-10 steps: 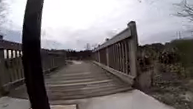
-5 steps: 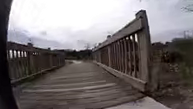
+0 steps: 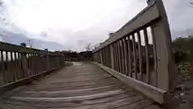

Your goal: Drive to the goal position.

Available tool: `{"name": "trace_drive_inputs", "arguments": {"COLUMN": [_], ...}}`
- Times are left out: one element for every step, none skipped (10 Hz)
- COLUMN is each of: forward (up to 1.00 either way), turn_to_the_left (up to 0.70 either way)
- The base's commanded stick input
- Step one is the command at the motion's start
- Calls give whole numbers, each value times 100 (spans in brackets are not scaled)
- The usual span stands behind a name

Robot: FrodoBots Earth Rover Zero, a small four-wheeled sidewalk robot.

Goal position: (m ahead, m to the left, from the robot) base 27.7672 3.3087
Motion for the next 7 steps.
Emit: {"name": "trace_drive_inputs", "arguments": {"forward": [70,70,70,70,70,70,70], "turn_to_the_left": [35,35,28,12,0,0,0]}}
